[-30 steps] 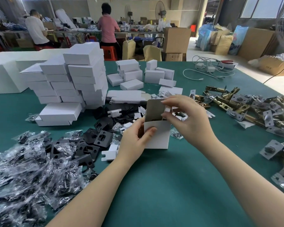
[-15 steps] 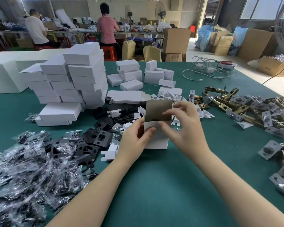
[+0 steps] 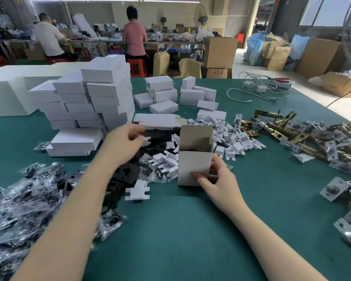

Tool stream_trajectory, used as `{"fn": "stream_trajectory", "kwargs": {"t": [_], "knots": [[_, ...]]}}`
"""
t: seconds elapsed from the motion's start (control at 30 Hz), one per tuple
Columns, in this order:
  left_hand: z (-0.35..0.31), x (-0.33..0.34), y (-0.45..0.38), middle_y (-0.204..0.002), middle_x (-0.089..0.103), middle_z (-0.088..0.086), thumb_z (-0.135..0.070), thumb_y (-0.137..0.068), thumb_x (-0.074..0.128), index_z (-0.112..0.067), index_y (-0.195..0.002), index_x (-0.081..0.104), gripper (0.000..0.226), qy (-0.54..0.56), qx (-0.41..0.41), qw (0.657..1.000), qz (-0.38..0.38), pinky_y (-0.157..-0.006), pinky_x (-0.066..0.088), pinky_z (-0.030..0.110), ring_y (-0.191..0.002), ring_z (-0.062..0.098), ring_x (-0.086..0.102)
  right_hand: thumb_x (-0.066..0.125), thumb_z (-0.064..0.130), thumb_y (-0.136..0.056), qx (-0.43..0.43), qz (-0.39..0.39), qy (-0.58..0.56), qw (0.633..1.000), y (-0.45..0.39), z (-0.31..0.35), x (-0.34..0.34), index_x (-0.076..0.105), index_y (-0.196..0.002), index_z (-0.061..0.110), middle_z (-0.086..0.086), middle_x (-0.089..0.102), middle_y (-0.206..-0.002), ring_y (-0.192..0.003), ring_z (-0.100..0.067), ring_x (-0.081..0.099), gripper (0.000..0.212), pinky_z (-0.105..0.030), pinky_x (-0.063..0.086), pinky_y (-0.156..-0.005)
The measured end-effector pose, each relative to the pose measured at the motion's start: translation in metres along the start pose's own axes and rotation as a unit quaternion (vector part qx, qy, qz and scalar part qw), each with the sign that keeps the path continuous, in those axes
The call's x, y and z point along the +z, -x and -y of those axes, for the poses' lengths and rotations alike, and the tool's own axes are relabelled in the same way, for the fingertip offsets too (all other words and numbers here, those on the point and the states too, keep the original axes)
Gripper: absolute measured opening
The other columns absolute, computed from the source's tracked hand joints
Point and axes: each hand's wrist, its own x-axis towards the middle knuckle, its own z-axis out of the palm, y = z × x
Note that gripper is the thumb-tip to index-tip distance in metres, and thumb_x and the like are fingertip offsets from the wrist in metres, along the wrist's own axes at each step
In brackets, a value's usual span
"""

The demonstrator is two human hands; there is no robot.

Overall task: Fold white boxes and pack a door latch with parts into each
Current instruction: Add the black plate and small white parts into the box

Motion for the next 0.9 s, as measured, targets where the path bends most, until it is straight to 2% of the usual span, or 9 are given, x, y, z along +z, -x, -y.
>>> {"fn": "stream_trajectory", "kwargs": {"t": [0.07, 0.17, 0.3, 0.4, 0.53, 0.63, 0.7, 0.8, 0.9], "knots": [[0.016, -0.016, -0.002, -0.118, 0.067, -0.003, -0.021, -0.094, 0.06, -0.023, -0.128, 0.062, 0.034, -0.148, -0.058, 0.986, 0.043, -0.096, 0.041, 0.03, -0.108, 0.019, 0.06, 0.072, 0.023, -0.086, 0.004, -0.001, -0.001, 1.0, 0.001, 0.0, -0.001, 0.049, -0.121, 0.043, 0.014, 0.068, -0.104, -0.091, 0.004, 0.062, 0.046, -0.006, 0.044, -0.074], [0.035, -0.027, -0.003, -0.14, 0.055, 0.007, -0.026, -0.096, 0.059, -0.015, -0.137, 0.055, 0.042, -0.257, -0.138, 0.95, 0.109, -0.103, 0.041, 0.033, -0.124, 0.026, 0.054, 0.072, 0.025, -0.086, 0.004, 0.002, -0.006, 1.0, 0.001, 0.0, -0.001, 0.051, -0.121, 0.042, 0.016, 0.068, -0.105, -0.092, 0.004, 0.062, 0.045, -0.007, 0.046, -0.075], [0.046, -0.029, -0.002, -0.144, 0.053, 0.003, -0.031, -0.1, 0.054, -0.017, -0.139, 0.053, 0.042, -0.328, -0.161, 0.91, 0.195, -0.108, 0.039, 0.031, -0.13, 0.023, 0.049, 0.072, 0.024, -0.086, 0.002, 0.001, -0.006, 1.0, 0.001, 0.001, -0.001, 0.05, -0.115, 0.05, 0.019, 0.068, -0.103, -0.092, 0.004, 0.062, 0.044, -0.006, 0.045, -0.073], [0.044, -0.032, -0.004, -0.138, 0.058, 0.0, -0.034, -0.099, 0.054, -0.02, -0.134, 0.059, 0.038, -0.334, -0.152, 0.906, 0.208, -0.102, 0.041, 0.029, -0.124, 0.021, 0.054, 0.072, 0.027, -0.086, 0.006, 0.004, -0.005, 1.0, 0.001, 0.0, -0.001, 0.051, -0.118, 0.048, 0.019, 0.068, -0.104, -0.092, 0.004, 0.062, 0.044, -0.006, 0.045, -0.074], [0.042, -0.028, -0.004, -0.141, 0.055, 0.004, -0.041, -0.097, 0.055, -0.015, -0.14, 0.051, 0.05, -0.345, -0.154, 0.9, 0.217, -0.102, 0.041, 0.03, -0.126, 0.024, 0.052, 0.072, 0.027, -0.086, 0.01, 0.005, -0.009, 1.0, 0.001, -0.002, -0.001, 0.051, -0.12, 0.048, 0.016, 0.068, -0.106, -0.092, 0.004, 0.062, 0.045, -0.006, 0.045, -0.074], [0.043, -0.022, -0.006, -0.129, 0.062, 0.006, -0.044, -0.101, 0.045, -0.015, -0.127, 0.063, 0.043, -0.324, -0.142, 0.912, 0.207, -0.094, 0.044, 0.03, -0.111, 0.024, 0.057, 0.072, 0.027, -0.086, 0.008, 0.003, -0.004, 1.0, 0.0, -0.001, -0.002, 0.048, -0.113, 0.055, 0.017, 0.067, -0.106, -0.092, 0.005, 0.062, 0.046, -0.005, 0.045, -0.073], [0.043, -0.019, -0.007, -0.12, 0.065, 0.006, -0.052, -0.1, 0.042, -0.016, -0.117, 0.067, 0.047, -0.31, -0.138, 0.921, 0.194, -0.089, 0.045, 0.03, -0.1, 0.023, 0.055, 0.072, 0.027, -0.086, 0.008, 0.003, -0.002, 1.0, 0.001, 0.0, -0.002, 0.047, -0.112, 0.056, 0.017, 0.067, -0.105, -0.092, 0.005, 0.062, 0.046, -0.005, 0.044, -0.073], [0.043, -0.014, -0.008, -0.11, 0.067, -0.003, -0.061, -0.085, 0.062, -0.027, -0.095, 0.07, 0.036, -0.312, -0.125, 0.922, 0.19, -0.093, 0.051, 0.035, -0.101, 0.02, 0.06, 0.072, 0.026, -0.086, 0.008, 0.005, -0.001, 1.0, 0.001, -0.001, -0.002, 0.049, -0.116, 0.051, 0.017, 0.067, -0.105, -0.092, 0.005, 0.062, 0.045, -0.005, 0.045, -0.073], [0.039, -0.011, -0.005, -0.1, 0.066, -0.007, -0.05, -0.078, 0.075, -0.033, -0.074, 0.059, 0.024, -0.296, -0.109, 0.934, 0.168, -0.09, 0.052, 0.036, -0.096, 0.019, 0.062, 0.072, 0.027, -0.086, 0.009, 0.006, -0.005, 1.0, 0.0, -0.003, -0.002, 0.052, -0.121, 0.044, 0.017, 0.067, -0.105, -0.092, 0.004, 0.062, 0.044, -0.006, 0.046, -0.074]]}}
